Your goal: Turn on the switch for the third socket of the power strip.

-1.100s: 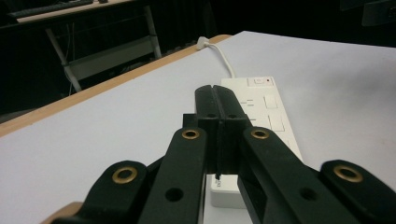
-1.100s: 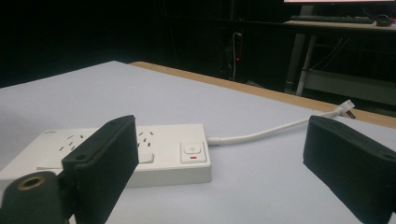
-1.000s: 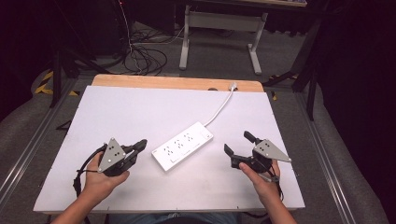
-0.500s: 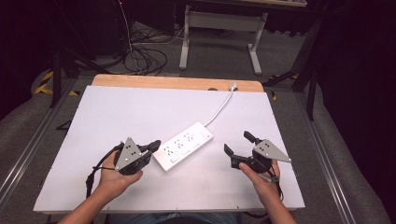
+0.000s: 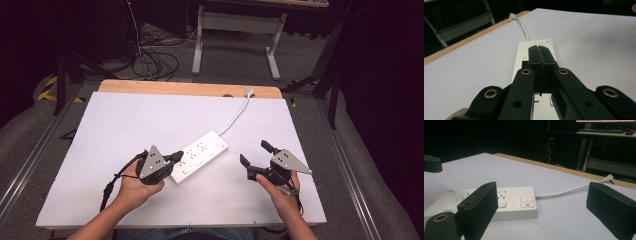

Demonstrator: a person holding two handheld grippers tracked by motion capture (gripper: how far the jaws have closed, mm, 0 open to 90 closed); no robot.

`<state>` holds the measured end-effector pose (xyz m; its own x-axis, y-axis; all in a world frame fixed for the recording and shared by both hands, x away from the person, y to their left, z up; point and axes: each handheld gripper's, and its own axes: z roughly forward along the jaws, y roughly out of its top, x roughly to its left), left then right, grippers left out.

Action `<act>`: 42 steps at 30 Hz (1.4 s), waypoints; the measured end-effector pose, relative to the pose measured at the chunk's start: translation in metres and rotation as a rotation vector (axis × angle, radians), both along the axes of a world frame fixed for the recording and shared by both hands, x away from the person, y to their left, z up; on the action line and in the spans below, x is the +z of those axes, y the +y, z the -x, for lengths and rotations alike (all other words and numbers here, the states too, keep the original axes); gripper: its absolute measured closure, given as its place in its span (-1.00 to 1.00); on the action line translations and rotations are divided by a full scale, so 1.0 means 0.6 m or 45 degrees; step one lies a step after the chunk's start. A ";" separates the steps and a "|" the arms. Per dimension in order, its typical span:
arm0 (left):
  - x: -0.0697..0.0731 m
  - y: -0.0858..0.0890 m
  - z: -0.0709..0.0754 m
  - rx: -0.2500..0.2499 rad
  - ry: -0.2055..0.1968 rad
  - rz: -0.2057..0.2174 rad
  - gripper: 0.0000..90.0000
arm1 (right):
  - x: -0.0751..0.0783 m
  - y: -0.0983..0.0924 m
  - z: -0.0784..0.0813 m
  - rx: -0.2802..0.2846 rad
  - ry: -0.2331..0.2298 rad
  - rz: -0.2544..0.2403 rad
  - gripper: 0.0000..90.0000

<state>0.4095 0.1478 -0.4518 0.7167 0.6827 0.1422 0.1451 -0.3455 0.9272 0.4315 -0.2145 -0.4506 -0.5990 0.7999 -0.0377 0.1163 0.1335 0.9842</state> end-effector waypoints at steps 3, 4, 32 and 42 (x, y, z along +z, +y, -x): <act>-0.002 -0.005 -0.002 -0.012 0.008 -0.021 1.00 | 0.000 0.000 0.000 0.002 -0.002 -0.002 -0.76; -0.003 -0.008 -0.002 -0.016 0.022 -0.045 1.00 | 0.000 0.000 0.000 0.001 -0.002 -0.001 -0.76; -0.019 -0.035 -0.014 -0.053 0.150 -0.169 1.00 | 0.000 0.002 -0.001 0.003 0.001 -0.001 -0.76; -0.026 -0.039 -0.018 -0.058 0.218 -0.224 1.00 | 0.000 0.003 -0.001 0.010 -0.006 0.003 -0.76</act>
